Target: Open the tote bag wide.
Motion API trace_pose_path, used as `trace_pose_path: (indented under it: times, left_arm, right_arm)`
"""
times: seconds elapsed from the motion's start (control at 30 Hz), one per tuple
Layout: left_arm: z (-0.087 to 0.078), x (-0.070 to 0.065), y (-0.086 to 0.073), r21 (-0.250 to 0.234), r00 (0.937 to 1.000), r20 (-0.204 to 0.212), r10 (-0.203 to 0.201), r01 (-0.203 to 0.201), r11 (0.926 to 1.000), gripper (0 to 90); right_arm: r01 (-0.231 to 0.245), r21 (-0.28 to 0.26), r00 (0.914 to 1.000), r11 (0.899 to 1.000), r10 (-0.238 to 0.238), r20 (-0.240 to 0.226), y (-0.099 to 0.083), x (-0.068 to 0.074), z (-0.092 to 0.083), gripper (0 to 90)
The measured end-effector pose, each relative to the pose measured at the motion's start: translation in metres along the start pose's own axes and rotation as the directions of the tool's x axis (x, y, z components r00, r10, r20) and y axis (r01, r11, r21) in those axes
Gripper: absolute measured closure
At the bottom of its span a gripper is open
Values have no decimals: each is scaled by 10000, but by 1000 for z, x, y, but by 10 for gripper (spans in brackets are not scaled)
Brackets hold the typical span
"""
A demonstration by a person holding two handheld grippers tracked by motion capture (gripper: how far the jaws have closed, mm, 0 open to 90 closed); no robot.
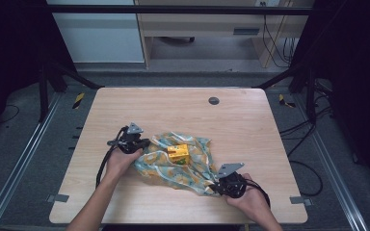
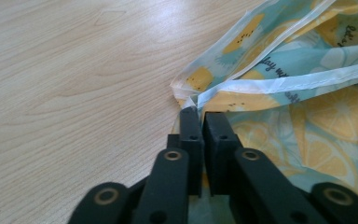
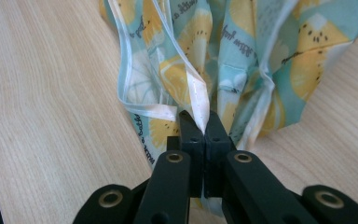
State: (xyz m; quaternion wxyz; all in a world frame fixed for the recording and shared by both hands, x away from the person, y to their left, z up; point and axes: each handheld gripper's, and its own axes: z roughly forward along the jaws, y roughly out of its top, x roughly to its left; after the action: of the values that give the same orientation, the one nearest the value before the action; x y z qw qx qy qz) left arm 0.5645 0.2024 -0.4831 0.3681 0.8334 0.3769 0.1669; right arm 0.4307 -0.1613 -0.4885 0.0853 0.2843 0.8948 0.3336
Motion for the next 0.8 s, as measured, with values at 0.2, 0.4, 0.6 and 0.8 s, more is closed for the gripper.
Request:
trace_pose_path:
  times: [0.2,0.4,0.6,0.8]
  left_arm:
    - [-17,-11,7,-792,9984,-373,414,-442,9959,551]
    - [-38,-20,17,-1675,9984,-513,245,-328,9853,313]
    - [-56,-29,28,-2237,9991,-328,286,-352,9740,228]
    - [-75,-36,36,-2691,9988,-361,318,-404,9623,176]
  right_arm:
    - [-70,-874,9993,9962,102,364,4,0,-6,506]
    - [78,-2024,9967,9793,87,807,17,3,-29,159]
    - [362,-2986,9943,9537,-43,1068,26,1,-52,83]
    - [-104,-3474,9815,9377,759,1755,25,-14,-65,64]
